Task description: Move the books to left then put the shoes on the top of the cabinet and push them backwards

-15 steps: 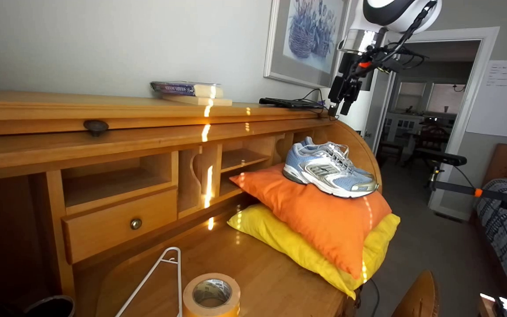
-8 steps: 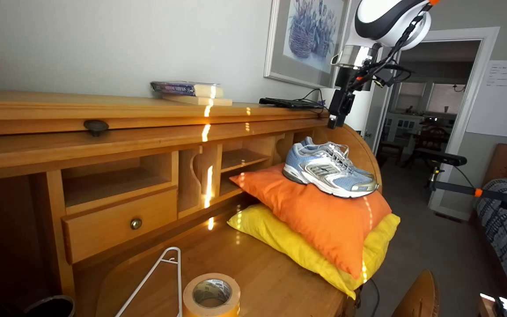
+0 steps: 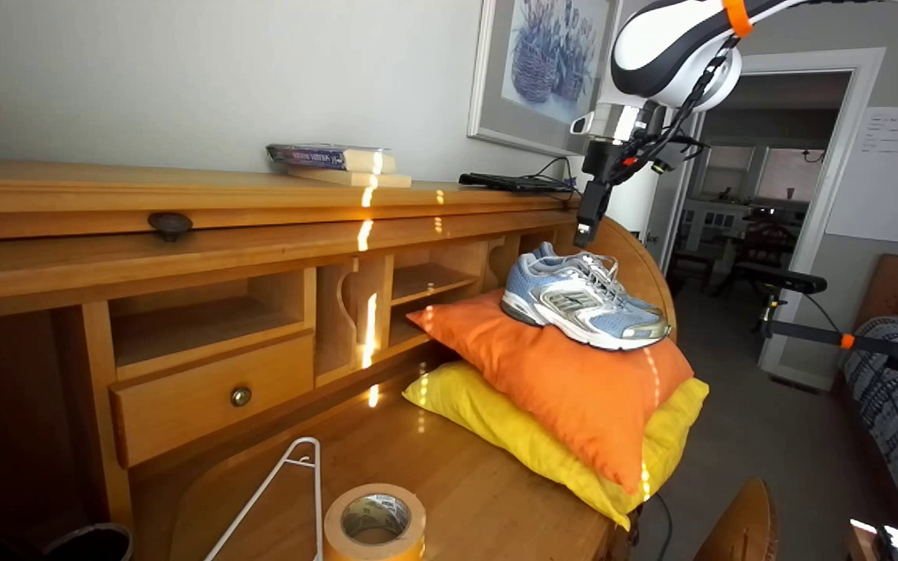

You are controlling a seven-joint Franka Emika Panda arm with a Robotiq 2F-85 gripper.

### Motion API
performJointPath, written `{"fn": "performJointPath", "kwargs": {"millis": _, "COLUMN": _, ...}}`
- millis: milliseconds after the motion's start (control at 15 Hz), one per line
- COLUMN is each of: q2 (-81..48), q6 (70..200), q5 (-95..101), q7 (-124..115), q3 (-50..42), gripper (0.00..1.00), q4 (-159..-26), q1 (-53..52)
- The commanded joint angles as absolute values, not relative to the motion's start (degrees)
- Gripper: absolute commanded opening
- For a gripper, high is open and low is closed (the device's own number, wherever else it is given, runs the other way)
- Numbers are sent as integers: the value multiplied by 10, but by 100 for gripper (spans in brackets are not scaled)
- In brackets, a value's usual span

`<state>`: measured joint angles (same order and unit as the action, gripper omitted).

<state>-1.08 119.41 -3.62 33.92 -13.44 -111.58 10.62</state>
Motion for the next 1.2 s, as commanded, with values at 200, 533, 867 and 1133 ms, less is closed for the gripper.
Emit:
{"fn": "performJointPath", "kwargs": {"millis": 200, "q2": -38, "q6": 1246, "q5": -37, "q7": 380, "q3": -122, "gripper": 100, "q4": -1126, "q1": 114}}
{"fn": "performJointPath", "kwargs": {"millis": 533, "q2": -47, "q6": 1286, "q5": -56, "q7": 390, "q3": -110, "gripper": 100, "q4": -1126, "q1": 114}}
{"fn": "performJointPath", "kwargs": {"millis": 867, "q2": -50, "q6": 1306, "q5": -29, "q7": 378, "q3": -107, "gripper": 100, "q4": -1128, "q1": 115}}
{"fn": "performJointPath", "kwargs": {"millis": 1133, "q2": -47, "q6": 1320, "q5": -13, "q7": 369, "q3": -111, "gripper": 100, "q4": -1128, "q1": 120}}
